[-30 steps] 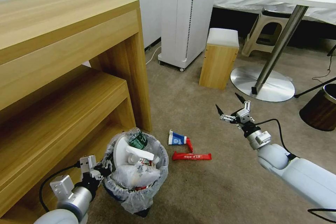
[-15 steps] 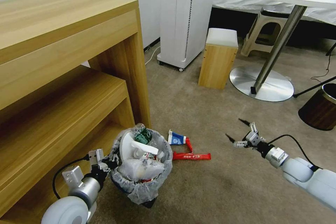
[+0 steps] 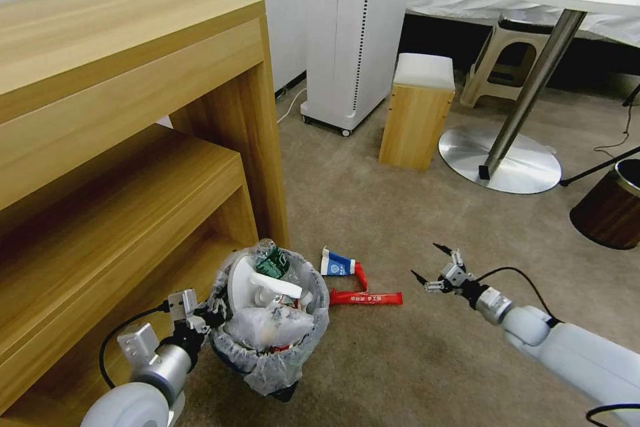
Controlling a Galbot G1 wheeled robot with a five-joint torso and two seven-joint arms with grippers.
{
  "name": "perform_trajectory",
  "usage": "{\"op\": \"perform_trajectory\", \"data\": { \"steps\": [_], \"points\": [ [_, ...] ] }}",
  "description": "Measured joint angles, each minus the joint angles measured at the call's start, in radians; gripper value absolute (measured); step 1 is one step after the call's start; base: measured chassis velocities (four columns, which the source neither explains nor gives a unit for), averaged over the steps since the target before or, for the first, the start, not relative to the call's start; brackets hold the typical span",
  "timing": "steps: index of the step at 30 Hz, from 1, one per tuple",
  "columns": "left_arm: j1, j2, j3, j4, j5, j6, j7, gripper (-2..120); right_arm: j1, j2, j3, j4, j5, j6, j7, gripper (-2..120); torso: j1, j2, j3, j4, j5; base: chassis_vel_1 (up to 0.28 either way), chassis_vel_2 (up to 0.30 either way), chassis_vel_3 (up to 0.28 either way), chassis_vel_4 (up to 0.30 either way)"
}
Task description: Pick up the trash bin and place the garbage on the floor into it.
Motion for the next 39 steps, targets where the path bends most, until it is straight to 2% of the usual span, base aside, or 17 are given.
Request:
{"op": "perform_trajectory", "data": {
  "steps": [1,5,7,16,18,21,33,39],
  "points": [
    [0.006,-0.002,-0.004,-0.001,0.001,-0.001,0.000,3,0.011,0.032,-0.019,-0.029,-0.006,0.004,-0.005,100,0.000,0.000,0.000,0.0003,-0.0002,0.000,0.000,0.000,0.000],
    [0.012,-0.005,-0.009,-0.002,0.002,-0.004,0.001,3,0.026,0.068,-0.043,-0.064,-0.007,0.010,-0.017,100,0.000,0.000,0.000,0.0004,-0.0003,0.000,0.000,0.000,0.000],
    [0.018,-0.005,-0.014,-0.004,0.002,-0.007,0.002,3,0.060,0.115,-0.094,-0.119,-0.007,0.018,-0.042,100,0.000,0.000,0.000,0.0003,-0.0002,0.000,0.000,0.000,0.000],
    [0.018,-0.007,-0.025,-0.013,-0.005,-0.012,0.002,3,0.116,0.197,-0.192,-0.228,0.009,0.035,-0.090,99,0.000,0.000,0.000,0.0000,-0.0003,0.000,0.000,0.000,0.000],
    [0.013,-0.007,-0.025,-0.011,-0.009,-0.014,0.002,3,0.129,0.228,-0.212,-0.263,0.008,0.044,-0.102,92,0.000,0.000,0.000,0.0003,-0.0003,0.000,0.000,0.000,0.000],
    [0.007,-0.005,-0.027,-0.011,-0.016,-0.014,0.001,3,0.134,0.252,-0.221,-0.289,0.004,0.049,-0.111,90,0.000,0.000,0.000,0.0003,-0.0003,0.000,0.000,0.000,0.000],
    [-0.015,0.002,-0.021,0.003,-0.034,-0.018,-0.003,3,0.123,0.347,-0.239,-0.404,0.014,0.048,-0.149,92,0.000,0.000,0.000,0.0000,-0.0001,0.000,0.000,0.000,0.000],
    [-0.006,0.001,-0.022,0.000,-0.035,-0.020,-0.003,3,0.107,0.396,-0.230,-0.441,0.018,0.039,-0.152,86,0.000,0.000,0.000,0.0002,0.0000,0.000,0.000,0.000,0.000]
  ]
}}
